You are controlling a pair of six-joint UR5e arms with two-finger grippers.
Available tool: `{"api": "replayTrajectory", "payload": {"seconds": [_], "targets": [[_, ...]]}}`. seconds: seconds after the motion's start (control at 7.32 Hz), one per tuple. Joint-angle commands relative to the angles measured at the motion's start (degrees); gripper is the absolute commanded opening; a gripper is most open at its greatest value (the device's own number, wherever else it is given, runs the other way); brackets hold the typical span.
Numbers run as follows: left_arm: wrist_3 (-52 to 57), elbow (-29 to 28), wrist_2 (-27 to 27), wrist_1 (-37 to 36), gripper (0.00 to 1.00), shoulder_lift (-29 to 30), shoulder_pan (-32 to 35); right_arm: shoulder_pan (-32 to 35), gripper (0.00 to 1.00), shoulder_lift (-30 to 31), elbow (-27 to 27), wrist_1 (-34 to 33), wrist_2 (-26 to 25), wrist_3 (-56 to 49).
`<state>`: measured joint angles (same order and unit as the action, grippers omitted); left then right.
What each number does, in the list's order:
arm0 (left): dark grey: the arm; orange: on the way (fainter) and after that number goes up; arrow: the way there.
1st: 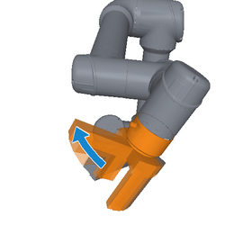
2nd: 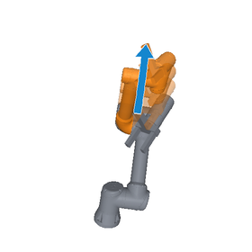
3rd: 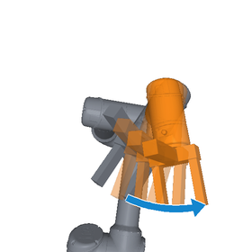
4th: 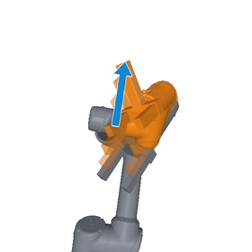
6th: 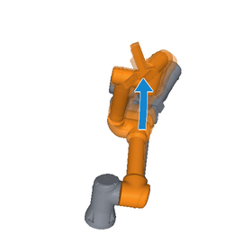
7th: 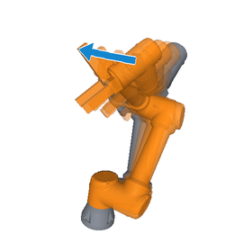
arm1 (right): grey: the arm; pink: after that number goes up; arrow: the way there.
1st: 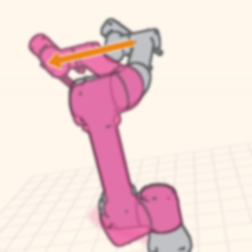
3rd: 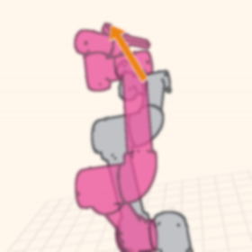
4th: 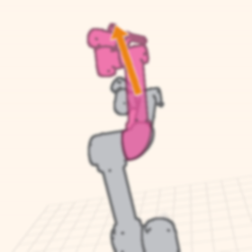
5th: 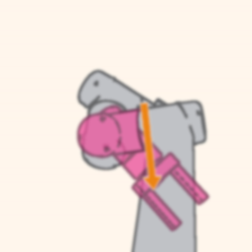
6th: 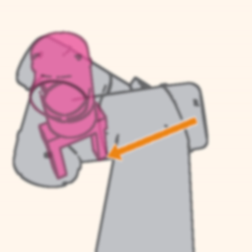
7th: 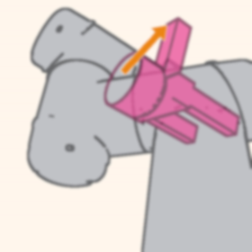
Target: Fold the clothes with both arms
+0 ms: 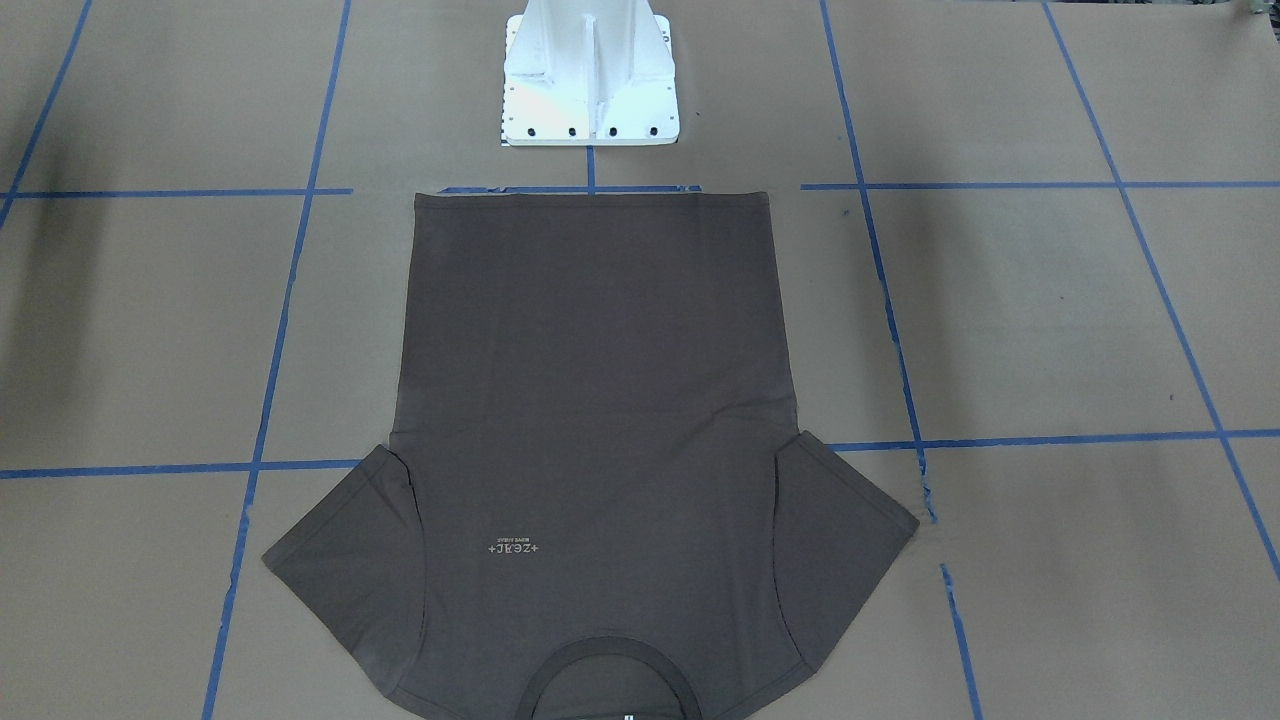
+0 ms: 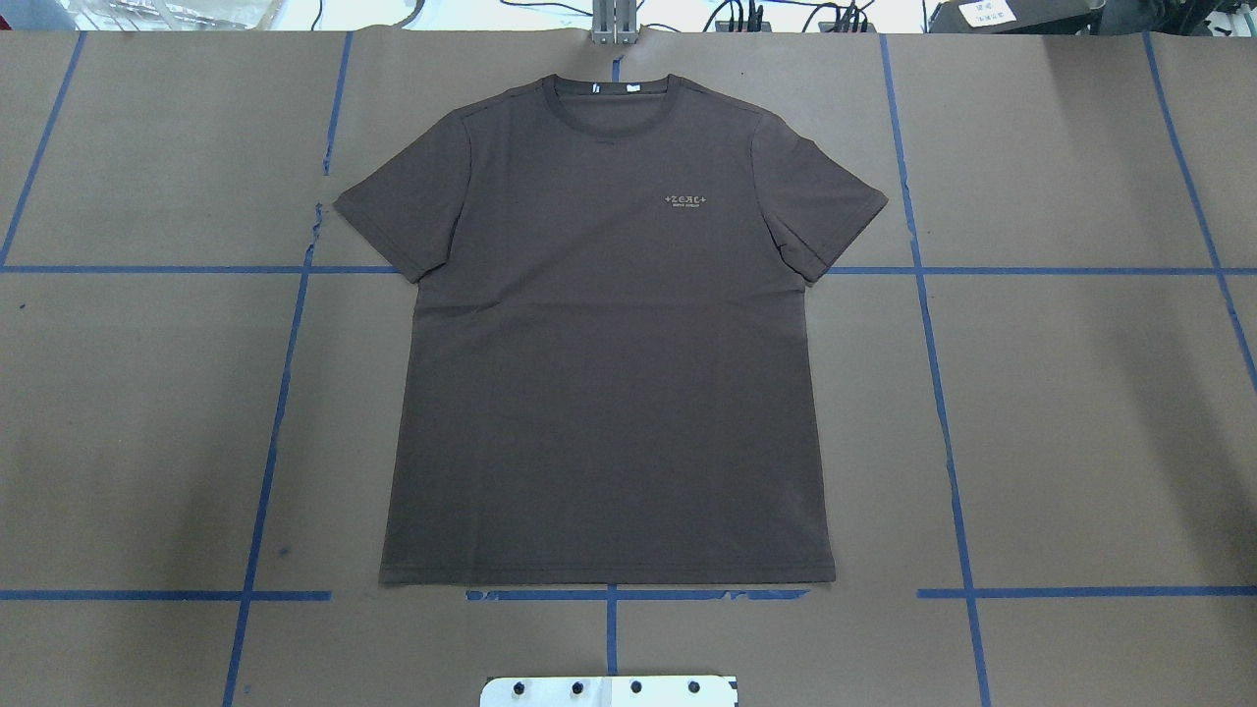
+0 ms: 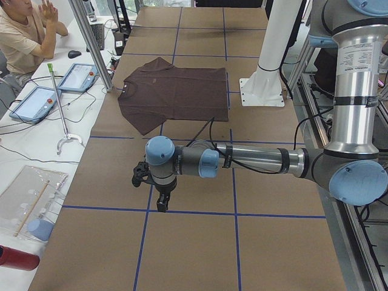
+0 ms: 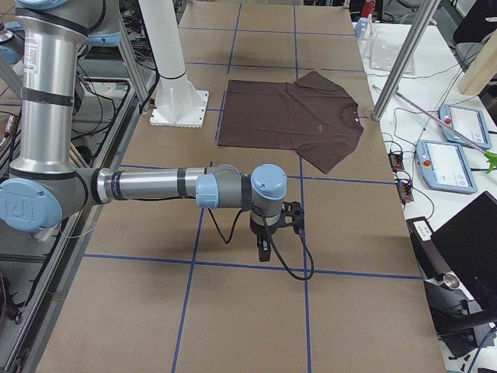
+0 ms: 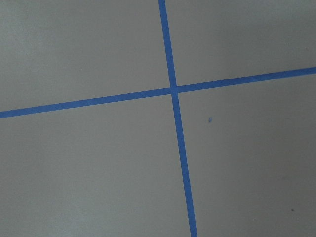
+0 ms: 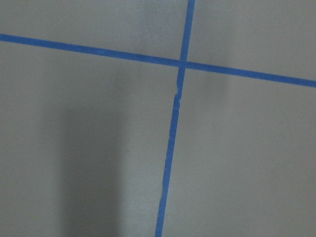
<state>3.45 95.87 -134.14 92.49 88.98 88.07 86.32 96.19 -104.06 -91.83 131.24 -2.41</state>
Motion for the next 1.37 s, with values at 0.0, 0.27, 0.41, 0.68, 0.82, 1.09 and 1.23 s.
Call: {"api": "replayTrajectory", "payload": {"seconds": [0.0,0.27,0.41,0.68,0.82,1.09,1.23], "targets": [[-0.4,0.3,1.7,10.5,1.00,2.9,-0.2,-0.9,1.00,-5.8,0.2,3.3,-0.6,0.2],[-2.6,-1.2,8.8,24.1,1.00,5.0,-0.1,-0.7,1.00,-13.3,5.6,4.5,-2.0,1.8],[-3.7,-4.0,8.5,27.1,1.00,6.2,-0.2,-0.7,1.00,-13.4,7.8,9.0,-0.8,2.2],[-6.1,-4.2,8.5,27.4,1.00,7.1,-0.2,-4.0,1.00,-16.7,11.9,16.7,1.7,7.5],[-6.1,-4.0,8.5,27.7,1.00,7.1,-0.2,-7.9,1.00,-20.9,12.6,16.9,1.4,19.6],[-6.2,-4.0,8.5,28.8,1.00,7.0,-0.3,-16.5,1.00,-27.1,13.9,22.3,-3.4,38.9],[-6.2,-3.9,8.5,28.8,1.00,7.0,-0.3,-21.4,0.95,-30.8,18.3,28.0,-6.3,49.6]]}}
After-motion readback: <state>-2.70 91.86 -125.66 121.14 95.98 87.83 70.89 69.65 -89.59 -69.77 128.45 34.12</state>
